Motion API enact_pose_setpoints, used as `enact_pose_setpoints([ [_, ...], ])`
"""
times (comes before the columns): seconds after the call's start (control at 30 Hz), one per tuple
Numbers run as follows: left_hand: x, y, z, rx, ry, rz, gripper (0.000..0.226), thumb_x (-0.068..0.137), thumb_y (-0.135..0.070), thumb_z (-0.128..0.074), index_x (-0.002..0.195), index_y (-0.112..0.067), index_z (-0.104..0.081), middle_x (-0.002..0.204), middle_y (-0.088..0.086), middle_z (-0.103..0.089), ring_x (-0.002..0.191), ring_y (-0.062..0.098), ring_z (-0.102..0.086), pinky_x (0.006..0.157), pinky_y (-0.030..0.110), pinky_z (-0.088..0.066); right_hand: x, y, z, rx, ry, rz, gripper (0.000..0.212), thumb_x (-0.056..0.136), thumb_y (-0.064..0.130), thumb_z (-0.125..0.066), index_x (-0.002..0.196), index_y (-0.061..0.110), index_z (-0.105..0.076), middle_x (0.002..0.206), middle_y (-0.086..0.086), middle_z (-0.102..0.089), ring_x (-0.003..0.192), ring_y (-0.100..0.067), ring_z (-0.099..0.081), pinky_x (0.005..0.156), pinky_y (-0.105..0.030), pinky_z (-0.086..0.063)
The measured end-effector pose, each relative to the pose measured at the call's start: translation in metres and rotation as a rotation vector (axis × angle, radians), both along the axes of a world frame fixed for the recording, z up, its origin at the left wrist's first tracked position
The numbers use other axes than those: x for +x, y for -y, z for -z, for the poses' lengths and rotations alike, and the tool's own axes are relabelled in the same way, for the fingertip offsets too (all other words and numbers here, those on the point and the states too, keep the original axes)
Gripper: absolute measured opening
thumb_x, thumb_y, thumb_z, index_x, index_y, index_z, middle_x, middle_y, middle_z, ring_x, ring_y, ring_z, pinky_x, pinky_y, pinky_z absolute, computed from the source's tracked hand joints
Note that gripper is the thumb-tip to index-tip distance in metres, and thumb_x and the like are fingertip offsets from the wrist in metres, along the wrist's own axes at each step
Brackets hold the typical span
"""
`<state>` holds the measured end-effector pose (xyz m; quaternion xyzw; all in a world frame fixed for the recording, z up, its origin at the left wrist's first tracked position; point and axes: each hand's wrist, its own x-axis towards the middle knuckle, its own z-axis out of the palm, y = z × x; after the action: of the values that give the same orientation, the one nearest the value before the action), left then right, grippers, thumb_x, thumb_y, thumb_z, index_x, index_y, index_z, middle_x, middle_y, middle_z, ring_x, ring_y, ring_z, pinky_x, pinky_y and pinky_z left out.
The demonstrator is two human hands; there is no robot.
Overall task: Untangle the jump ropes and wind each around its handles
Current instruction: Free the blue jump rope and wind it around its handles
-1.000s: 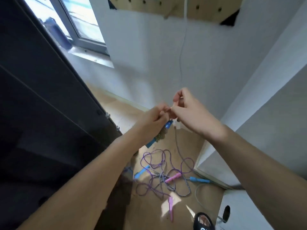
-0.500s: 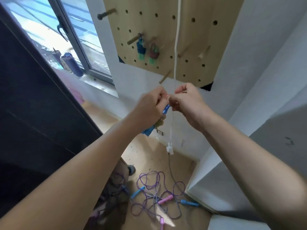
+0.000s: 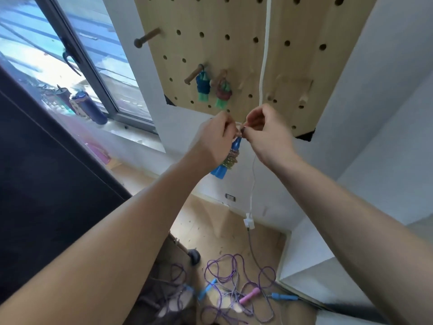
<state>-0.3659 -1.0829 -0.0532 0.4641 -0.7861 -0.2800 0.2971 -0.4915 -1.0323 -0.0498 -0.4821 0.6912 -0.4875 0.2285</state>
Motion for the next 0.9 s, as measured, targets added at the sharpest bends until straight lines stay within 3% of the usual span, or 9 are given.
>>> enact_pose_setpoints([
  [0.1, -0.006, 0.026, 0.002, 0.006, 0.043, -0.040, 0.017, 0.102, -0.014, -0.043, 0.093, -0.012, -0.057, 0.080, -0.005, -0.054, 0.071, 0.007, -0.047, 0.056, 0.014, -0.032, -0.003, 0.028, -0.001, 0.092, -0.128, -0.001, 0.012, 0.095, 0.012, -0.055, 0.102, 0.018, -0.063, 0.101, 0.002, -0.064, 0.090, -0.014, -0.061, 0.078, -0.029, -0.053],
  [0.2, -0.015, 0.047, 0.004, 0.028, 0.014, -0.094, 0.018, 0.101, -0.014, -0.043, 0.088, -0.012, -0.056, 0.077, -0.006, -0.052, 0.066, 0.007, -0.045, 0.052, 0.014, -0.029, -0.011, 0.056, -0.006, 0.154, -0.216, -0.004, 0.020, 0.094, 0.010, -0.054, 0.090, 0.012, -0.073, 0.094, -0.005, -0.071, 0.089, -0.020, -0.066, 0.078, -0.034, -0.055],
  [0.33, -0.034, 0.075, -0.001, 0.028, 0.025, -0.160, 0.020, 0.103, -0.019, -0.045, 0.088, -0.014, -0.057, 0.079, -0.005, -0.054, 0.066, 0.007, -0.045, 0.054, 0.018, -0.032, -0.020, 0.085, -0.005, 0.100, -0.319, 0.024, 0.019, 0.101, 0.021, -0.049, 0.097, 0.011, -0.064, 0.092, -0.005, -0.066, 0.086, -0.021, -0.064, 0.076, -0.041, -0.058],
  [0.47, -0.050, 0.104, -0.005, -0.035, 0.077, -0.165, 0.022, 0.104, -0.026, -0.048, 0.096, -0.014, -0.065, 0.096, 0.000, -0.060, 0.085, 0.016, -0.057, 0.071, 0.029, -0.051, -0.026, 0.106, -0.001, 0.067, -0.343, 0.068, 0.016, 0.105, 0.025, -0.044, 0.101, 0.015, -0.055, 0.098, -0.006, -0.062, 0.089, -0.021, -0.063, 0.074, -0.037, -0.058],
  [0.53, -0.055, 0.116, -0.003, -0.071, 0.076, -0.188, 0.020, 0.101, -0.025, -0.052, 0.094, -0.016, -0.067, 0.104, -0.001, -0.055, 0.094, 0.020, -0.055, 0.078, 0.033, -0.049, -0.029, 0.114, 0.000, 0.057, -0.341, 0.065, 0.011, 0.104, 0.022, -0.045, 0.099, 0.015, -0.052, 0.096, -0.005, -0.061, 0.088, -0.021, -0.061, 0.074, -0.037, -0.057],
  [0.7, -0.063, 0.129, -0.001, -0.039, 0.024, -0.230, 0.016, 0.099, -0.017, -0.049, 0.089, -0.017, -0.063, 0.098, -0.001, -0.056, 0.084, 0.017, -0.051, 0.061, 0.024, -0.036, -0.031, 0.137, 0.003, 0.050, -0.359, 0.101, 0.014, 0.101, 0.012, -0.042, 0.096, 0.012, -0.055, 0.089, -0.003, -0.060, 0.082, -0.022, -0.061, 0.077, -0.047, -0.056],
  [0.9, -0.072, 0.129, 0.006, 0.057, -0.036, -0.217, 0.017, 0.102, -0.016, -0.047, 0.089, -0.015, -0.058, 0.078, -0.008, -0.052, 0.069, 0.006, -0.050, 0.056, 0.022, -0.041, -0.032, 0.144, 0.008, 0.071, -0.300, 0.127, 0.019, 0.099, 0.008, -0.039, 0.107, 0.007, -0.056, 0.091, -0.004, -0.060, 0.084, -0.023, -0.062, 0.081, -0.048, -0.055],
])
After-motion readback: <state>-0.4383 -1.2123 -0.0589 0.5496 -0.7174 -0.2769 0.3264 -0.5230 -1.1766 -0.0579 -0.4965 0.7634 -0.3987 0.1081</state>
